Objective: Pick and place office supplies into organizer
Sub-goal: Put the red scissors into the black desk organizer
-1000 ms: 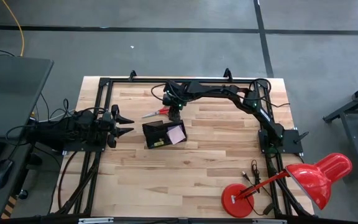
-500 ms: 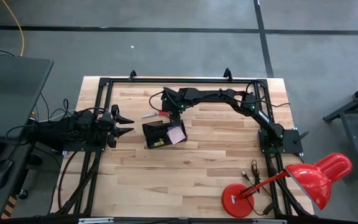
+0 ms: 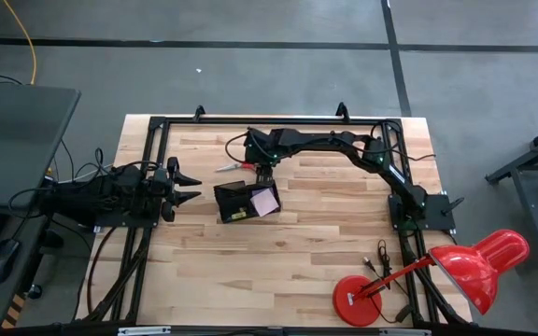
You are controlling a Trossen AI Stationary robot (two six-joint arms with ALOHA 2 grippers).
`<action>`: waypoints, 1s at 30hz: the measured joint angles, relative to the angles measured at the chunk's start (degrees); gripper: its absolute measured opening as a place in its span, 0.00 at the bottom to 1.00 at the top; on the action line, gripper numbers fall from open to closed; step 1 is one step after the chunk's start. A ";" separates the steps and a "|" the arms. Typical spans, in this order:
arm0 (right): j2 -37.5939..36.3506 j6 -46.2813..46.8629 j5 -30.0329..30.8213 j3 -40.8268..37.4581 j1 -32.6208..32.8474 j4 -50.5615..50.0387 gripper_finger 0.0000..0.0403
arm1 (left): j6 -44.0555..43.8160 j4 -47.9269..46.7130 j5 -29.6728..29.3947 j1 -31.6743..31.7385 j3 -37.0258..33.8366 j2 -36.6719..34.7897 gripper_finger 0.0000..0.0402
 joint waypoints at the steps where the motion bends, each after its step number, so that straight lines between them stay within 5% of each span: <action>1: -0.06 -0.02 0.01 0.00 0.00 -0.05 0.35 | 0.00 0.00 0.02 0.01 0.00 0.00 0.36; 11: 0.17 2.17 -0.69 -0.07 1.15 -1.13 0.03 | -0.85 -0.04 0.02 -0.01 0.00 0.00 0.36; 19: 0.09 4.09 -0.87 -0.07 2.83 -1.91 0.03 | -0.87 -0.02 0.02 -0.01 0.00 0.00 0.36; 30: -0.10 -0.71 16.52 -0.04 5.62 -2.47 0.02 | -0.87 -0.02 0.02 0.00 0.00 0.00 0.36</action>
